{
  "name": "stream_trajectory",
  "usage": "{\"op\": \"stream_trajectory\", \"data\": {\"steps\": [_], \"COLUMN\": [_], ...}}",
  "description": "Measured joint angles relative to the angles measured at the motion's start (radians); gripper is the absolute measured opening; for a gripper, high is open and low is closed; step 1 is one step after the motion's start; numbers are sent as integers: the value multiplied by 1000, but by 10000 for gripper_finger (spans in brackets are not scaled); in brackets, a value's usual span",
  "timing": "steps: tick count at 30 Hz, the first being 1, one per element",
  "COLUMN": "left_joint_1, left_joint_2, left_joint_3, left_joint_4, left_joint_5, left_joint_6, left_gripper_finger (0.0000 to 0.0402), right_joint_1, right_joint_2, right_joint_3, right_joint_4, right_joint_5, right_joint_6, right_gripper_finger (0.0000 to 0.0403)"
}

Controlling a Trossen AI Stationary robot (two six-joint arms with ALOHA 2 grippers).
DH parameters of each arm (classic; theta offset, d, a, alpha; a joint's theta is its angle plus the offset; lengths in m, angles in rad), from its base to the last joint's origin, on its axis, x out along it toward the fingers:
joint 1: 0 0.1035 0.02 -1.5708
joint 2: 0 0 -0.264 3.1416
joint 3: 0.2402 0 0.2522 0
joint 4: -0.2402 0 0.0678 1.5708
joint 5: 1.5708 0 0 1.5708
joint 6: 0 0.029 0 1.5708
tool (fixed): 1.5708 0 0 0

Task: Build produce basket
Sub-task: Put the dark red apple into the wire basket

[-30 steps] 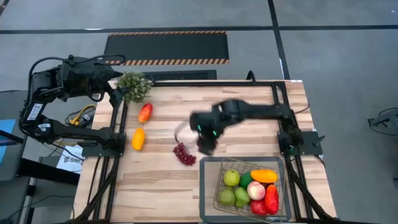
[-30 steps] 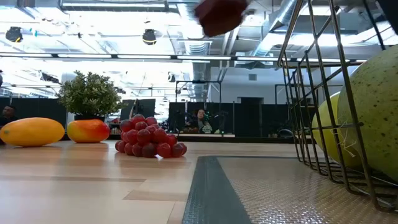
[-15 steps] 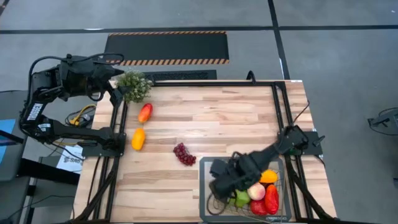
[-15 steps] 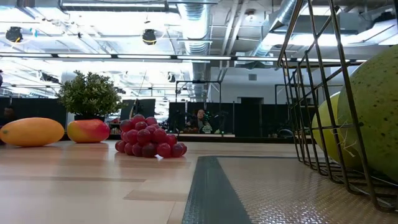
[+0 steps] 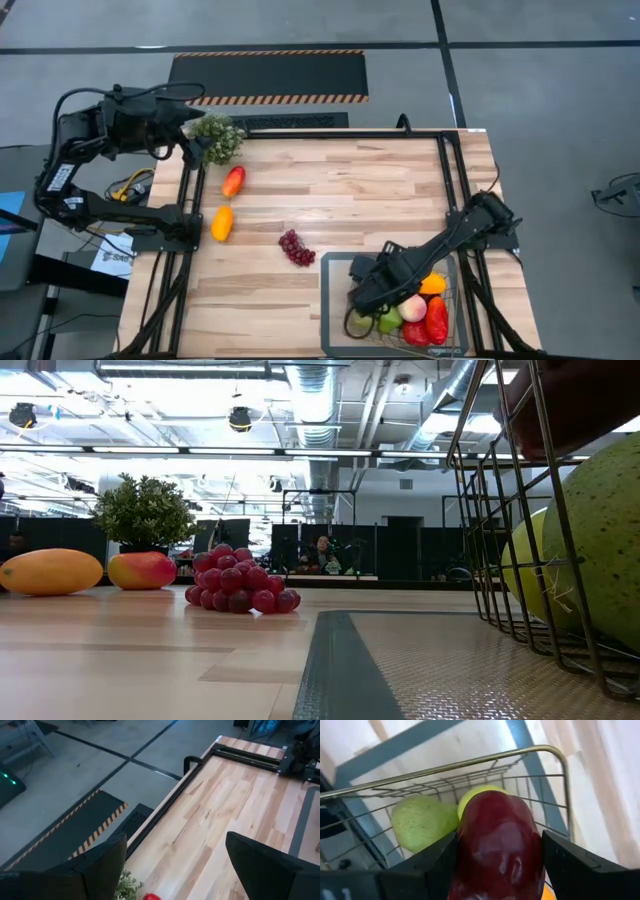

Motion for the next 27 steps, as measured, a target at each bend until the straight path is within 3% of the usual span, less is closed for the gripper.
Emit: {"op": "stream_trajectory", "data": {"steps": [13,22,27], "left_joint_1": [0,0,0], "left_joint_2": [48,64,63], "left_joint_3": [0,0,0], "left_joint_4": [3,12,13], "left_joint_5": [-2,-30,-136], "left_joint_6": [-27,-28,-55], "left_gripper_finger": [328,328,328], "right_joint_1": [-21,-20,-35], "right_joint_2": [-144,-146,-145], "right_joint_3": [-357,-376,-376], "right_joint_4": [320,327,327], "right_joint_5": [32,78,74], "right_joint_6": [-26,-20,-15], "right_gripper_finger": [275,275,276]}}
